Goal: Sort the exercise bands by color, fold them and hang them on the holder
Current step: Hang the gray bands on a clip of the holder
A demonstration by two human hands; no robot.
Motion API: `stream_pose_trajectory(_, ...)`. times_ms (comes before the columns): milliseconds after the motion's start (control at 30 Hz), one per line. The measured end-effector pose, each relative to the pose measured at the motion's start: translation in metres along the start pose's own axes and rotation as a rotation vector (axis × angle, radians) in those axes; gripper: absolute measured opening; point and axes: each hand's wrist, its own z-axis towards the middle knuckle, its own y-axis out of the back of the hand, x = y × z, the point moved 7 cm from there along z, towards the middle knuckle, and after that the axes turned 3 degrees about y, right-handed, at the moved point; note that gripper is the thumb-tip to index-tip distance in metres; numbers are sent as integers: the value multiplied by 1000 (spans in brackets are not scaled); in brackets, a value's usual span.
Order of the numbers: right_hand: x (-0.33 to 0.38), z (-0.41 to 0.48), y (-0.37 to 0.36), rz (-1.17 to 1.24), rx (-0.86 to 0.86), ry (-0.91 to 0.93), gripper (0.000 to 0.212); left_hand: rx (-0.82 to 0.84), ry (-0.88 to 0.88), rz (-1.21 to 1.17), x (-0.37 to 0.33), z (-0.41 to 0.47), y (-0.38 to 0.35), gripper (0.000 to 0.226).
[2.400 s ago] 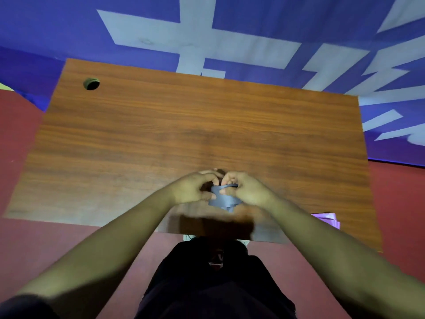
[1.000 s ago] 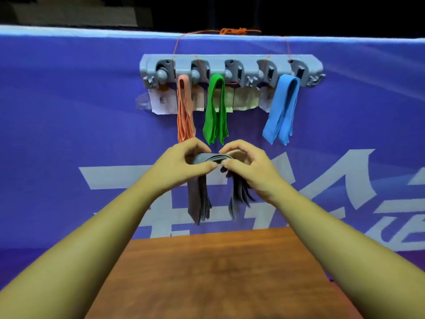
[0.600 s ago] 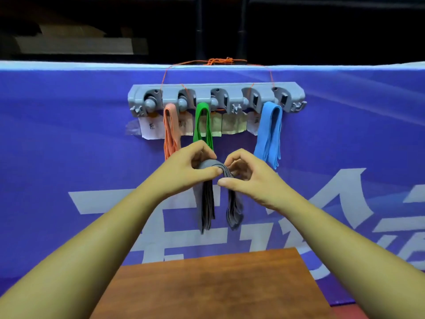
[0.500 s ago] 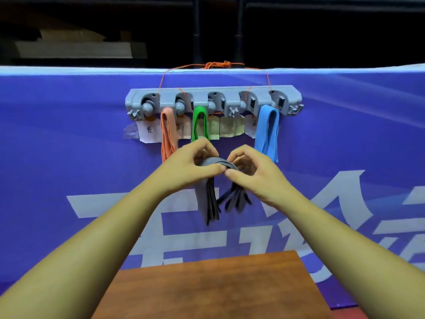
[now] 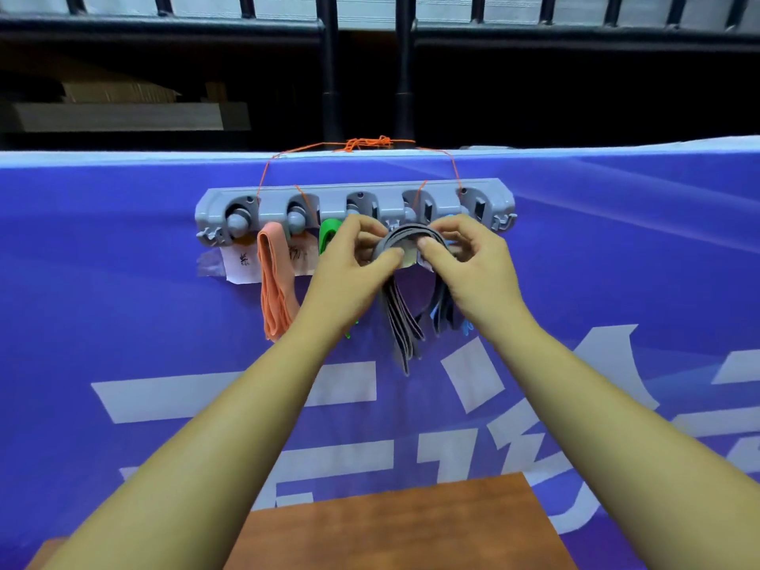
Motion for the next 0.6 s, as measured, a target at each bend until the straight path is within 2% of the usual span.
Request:
stream_pose_trajectory(100,-1,8,-6,-18,-97,4,9,-116,23,-34,0,12,-3,13)
stream_pose_trajectory(233,-2,15,-14,4,-151,-16,12,-225,-37,130,2,20,-3,17)
stream_pose_trajectory(467,-15,17,-37,-135,-62,33,30,-219,-45,228,19,24,-11,18)
stream_pose_trajectory(600,-21,15,-39,-115,-93,54,33,-244,-75,222,18,23,-11,21)
